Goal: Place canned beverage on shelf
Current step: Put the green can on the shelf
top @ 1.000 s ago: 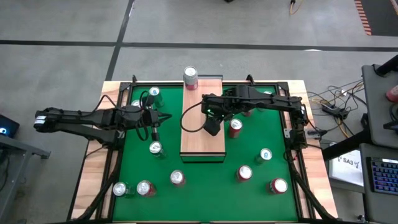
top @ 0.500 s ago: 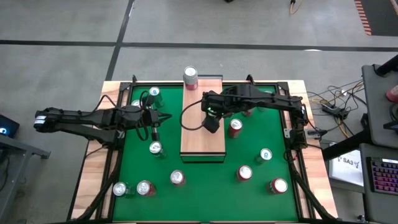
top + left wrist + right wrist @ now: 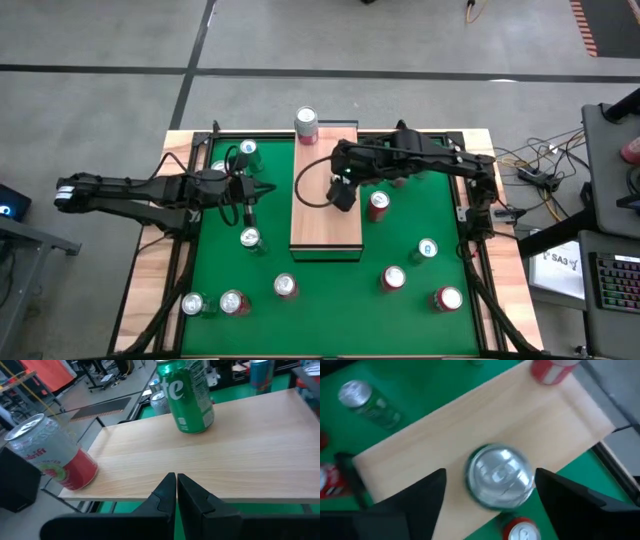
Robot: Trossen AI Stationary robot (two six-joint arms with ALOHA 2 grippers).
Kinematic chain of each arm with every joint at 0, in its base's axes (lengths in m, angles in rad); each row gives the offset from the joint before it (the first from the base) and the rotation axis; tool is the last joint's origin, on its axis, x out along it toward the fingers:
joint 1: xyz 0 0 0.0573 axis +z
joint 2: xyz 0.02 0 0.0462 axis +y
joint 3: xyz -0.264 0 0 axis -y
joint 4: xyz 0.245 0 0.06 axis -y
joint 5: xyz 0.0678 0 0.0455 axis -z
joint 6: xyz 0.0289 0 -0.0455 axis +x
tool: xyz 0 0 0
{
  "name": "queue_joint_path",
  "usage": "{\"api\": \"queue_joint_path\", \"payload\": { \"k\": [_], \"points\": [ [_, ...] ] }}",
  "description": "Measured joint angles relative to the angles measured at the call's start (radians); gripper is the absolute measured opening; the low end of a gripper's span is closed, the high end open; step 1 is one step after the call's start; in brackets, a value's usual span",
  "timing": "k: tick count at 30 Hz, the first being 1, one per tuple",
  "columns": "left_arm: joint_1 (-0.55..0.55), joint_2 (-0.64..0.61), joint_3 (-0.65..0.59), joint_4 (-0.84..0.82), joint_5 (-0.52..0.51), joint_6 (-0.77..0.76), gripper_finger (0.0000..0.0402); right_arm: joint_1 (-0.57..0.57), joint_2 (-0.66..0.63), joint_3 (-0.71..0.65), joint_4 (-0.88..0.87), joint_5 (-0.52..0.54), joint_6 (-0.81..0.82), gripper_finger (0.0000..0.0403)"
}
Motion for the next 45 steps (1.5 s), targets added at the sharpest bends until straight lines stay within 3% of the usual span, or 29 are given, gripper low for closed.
{"api": "queue_joint_path", "payload": {
  "k": [3,9,11,19,32,45],
  "points": [
    [-0.001,0.000,0.000,0.000,0.004,-0.012,0.0000,0.016,-0.014,-0.001,-0.031,-0.072,-0.015,0.0217],
    [-0.001,0.000,0.000,0.000,0.004,-0.028,0.0000,0.058,-0.037,-0.006,-0.080,-0.082,-0.069,0.0051],
    [-0.001,0.000,0.000,0.000,0.004,-0.030,0.0000,0.060,-0.045,-0.010,-0.082,-0.081,-0.091,0.0022],
    [0.000,0.000,0.000,0.000,0.004,-0.037,0.0000,0.035,-0.047,-0.043,-0.081,-0.072,-0.142,0.0009],
    [0.000,0.000,0.000,0.000,0.005,-0.037,0.0000,-0.029,-0.068,-0.227,-0.044,-0.071,-0.155,0.0009],
    [0.000,0.000,0.000,0.000,0.005,-0.037,0.0000,-0.105,-0.077,-0.251,0.060,-0.070,-0.222,0.0009]
  ]
}}
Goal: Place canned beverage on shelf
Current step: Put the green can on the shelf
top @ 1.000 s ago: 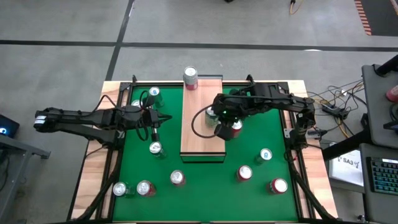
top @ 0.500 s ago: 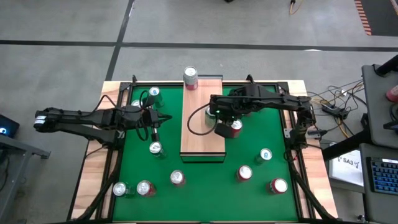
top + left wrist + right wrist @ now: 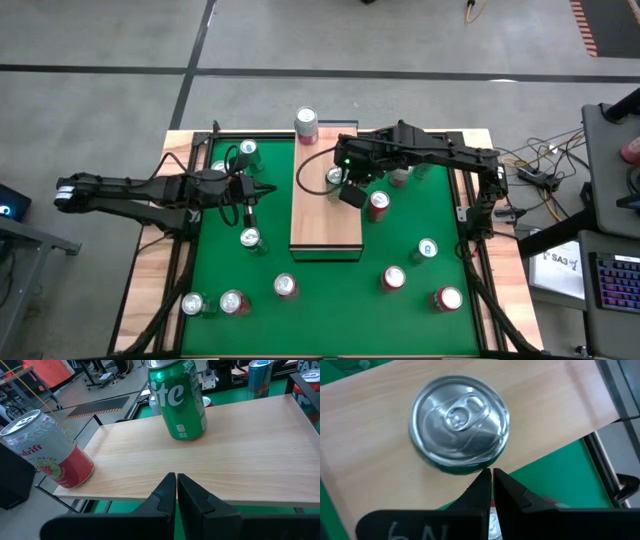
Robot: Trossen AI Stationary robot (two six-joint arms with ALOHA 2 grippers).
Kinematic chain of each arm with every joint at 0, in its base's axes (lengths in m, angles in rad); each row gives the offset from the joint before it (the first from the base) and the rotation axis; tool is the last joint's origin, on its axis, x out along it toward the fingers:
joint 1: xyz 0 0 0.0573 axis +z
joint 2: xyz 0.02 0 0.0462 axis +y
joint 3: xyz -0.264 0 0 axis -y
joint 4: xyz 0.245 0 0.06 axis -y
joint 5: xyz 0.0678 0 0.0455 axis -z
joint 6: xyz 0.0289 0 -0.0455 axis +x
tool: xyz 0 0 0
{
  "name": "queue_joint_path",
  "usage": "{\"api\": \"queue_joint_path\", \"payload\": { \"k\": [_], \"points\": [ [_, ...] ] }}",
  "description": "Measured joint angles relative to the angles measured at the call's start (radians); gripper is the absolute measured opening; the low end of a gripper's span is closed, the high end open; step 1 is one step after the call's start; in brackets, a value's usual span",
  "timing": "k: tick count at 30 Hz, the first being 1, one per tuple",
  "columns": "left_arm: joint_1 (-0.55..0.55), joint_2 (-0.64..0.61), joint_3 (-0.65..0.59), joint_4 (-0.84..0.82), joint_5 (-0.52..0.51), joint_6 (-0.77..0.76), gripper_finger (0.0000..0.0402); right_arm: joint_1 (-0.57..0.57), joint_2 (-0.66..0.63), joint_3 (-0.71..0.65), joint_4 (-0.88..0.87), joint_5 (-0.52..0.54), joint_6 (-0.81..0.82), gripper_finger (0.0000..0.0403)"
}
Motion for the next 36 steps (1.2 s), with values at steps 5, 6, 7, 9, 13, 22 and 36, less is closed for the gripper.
{"api": "queue_joint_path", "payload": {
  "k": [5,6,7,9,13,22,36],
  "points": [
    [0.000,0.000,0.000,0.000,0.000,0.000,0.0000,-0.025,0.000,-0.034,0.057,0.009,-0.038,0.0009],
    [0.000,0.000,0.000,0.000,0.000,0.000,0.0000,-0.029,0.000,-0.041,0.072,0.013,-0.053,0.0009],
    [0.000,0.000,0.000,0.000,0.000,0.000,0.0000,-0.030,0.000,-0.047,0.084,0.019,-0.067,0.0009],
    [0.000,0.000,0.000,0.000,0.000,0.000,0.0000,-0.030,0.000,-0.052,0.089,0.039,-0.092,0.0009],
    [0.000,0.000,0.000,0.000,0.000,0.002,0.0000,-0.031,-0.011,-0.053,0.053,0.052,-0.071,0.0009],
    [0.000,0.000,0.000,0.000,0.000,0.018,0.0000,0.013,-0.062,-0.055,0.028,-0.074,0.016,0.0009],
    [-0.001,0.000,0.000,0.000,0.000,0.018,0.0000,0.037,-0.060,-0.141,0.176,-0.028,-0.023,0.0009]
  ]
}}
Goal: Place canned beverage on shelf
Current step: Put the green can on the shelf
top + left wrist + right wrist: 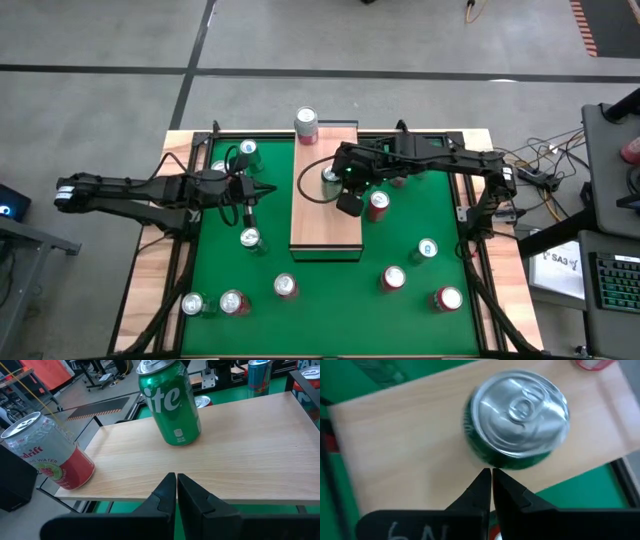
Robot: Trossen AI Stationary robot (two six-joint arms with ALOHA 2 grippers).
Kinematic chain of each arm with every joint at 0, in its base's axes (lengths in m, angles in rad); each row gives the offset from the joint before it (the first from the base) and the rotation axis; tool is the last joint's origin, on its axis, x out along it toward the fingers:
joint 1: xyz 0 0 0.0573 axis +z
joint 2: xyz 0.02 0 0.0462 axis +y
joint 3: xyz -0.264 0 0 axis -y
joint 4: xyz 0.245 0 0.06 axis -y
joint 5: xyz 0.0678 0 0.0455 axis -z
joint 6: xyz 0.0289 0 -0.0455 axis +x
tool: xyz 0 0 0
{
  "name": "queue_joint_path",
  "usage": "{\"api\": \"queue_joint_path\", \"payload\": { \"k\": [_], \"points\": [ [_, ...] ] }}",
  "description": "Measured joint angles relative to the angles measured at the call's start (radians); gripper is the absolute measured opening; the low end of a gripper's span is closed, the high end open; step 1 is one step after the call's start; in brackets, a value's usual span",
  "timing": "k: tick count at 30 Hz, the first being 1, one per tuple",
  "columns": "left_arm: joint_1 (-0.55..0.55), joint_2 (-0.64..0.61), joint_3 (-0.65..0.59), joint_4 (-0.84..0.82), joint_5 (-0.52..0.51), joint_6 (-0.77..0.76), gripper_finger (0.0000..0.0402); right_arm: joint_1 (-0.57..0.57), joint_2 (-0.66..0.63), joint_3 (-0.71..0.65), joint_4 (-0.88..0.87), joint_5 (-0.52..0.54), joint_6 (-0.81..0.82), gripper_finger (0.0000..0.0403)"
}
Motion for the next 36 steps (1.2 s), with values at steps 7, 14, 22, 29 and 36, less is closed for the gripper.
{"api": "queue_joint_path", "payload": {
  "k": [7,14,22,29,36],
  "points": [
    [0.000,0.000,0.000,0.000,0.000,0.000,0.0000,-0.021,0.000,-0.056,0.016,0.115,-0.013,0.0009],
    [0.000,0.000,0.000,-0.002,0.000,0.000,0.0000,-0.021,0.001,-0.089,0.037,0.120,-0.005,0.0009],
    [0.000,0.003,0.000,-0.014,0.000,0.001,0.0000,-0.021,0.001,-0.120,0.088,0.105,0.040,0.0009],
    [0.001,0.003,0.000,-0.014,0.000,0.001,0.0000,-0.021,0.003,-0.130,0.219,0.132,-0.034,0.0009],
    [0.001,0.003,0.000,-0.014,0.000,0.001,0.0000,-0.021,0.003,-0.130,0.241,0.195,-0.054,0.0009]
  ]
}}
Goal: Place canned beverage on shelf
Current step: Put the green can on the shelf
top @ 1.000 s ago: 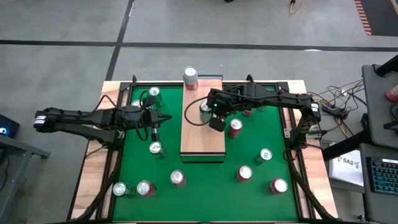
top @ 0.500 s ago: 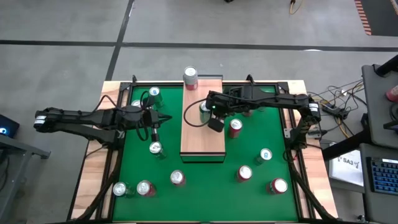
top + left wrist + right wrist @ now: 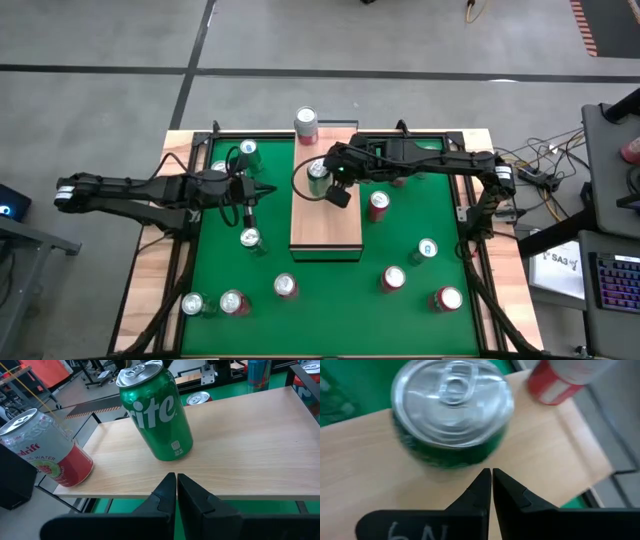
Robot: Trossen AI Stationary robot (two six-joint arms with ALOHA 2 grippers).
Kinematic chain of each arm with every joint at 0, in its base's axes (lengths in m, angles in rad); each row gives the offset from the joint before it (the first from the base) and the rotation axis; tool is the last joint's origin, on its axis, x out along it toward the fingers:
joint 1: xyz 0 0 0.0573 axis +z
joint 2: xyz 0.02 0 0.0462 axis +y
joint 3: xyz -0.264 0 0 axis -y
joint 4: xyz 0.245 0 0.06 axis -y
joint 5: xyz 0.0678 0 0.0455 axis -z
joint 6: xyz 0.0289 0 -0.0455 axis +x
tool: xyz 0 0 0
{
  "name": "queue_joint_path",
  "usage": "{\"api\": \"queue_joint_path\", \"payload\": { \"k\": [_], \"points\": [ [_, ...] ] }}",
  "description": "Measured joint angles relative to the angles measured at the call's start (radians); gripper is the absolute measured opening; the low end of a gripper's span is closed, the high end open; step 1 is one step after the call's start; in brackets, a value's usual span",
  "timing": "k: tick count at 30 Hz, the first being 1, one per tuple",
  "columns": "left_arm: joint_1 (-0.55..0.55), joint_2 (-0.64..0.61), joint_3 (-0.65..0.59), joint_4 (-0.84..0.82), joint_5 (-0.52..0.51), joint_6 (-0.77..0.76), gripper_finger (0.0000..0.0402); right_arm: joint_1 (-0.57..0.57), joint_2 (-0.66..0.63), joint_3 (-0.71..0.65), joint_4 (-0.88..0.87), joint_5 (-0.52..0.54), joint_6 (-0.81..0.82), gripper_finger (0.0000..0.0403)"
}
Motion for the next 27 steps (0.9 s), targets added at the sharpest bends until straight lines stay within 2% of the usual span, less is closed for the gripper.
{"api": "queue_joint_path", "payload": {
  "k": [4,10,15,27],
  "points": [
    [0.000,0.000,0.000,0.000,0.000,-0.005,0.0000,0.000,0.000,-0.003,-0.005,0.080,0.024,0.0009],
    [0.000,0.000,0.000,0.009,0.000,0.011,0.0000,0.000,0.000,-0.014,0.035,0.127,0.044,0.0009],
    [0.000,-0.011,0.000,0.027,0.000,0.066,0.0000,0.000,0.000,-0.039,0.125,0.127,0.074,0.0009],
    [0.000,-0.102,-0.017,0.067,0.000,0.105,0.0000,0.001,0.000,-0.045,0.133,0.077,0.179,0.0009]
  ]
}}
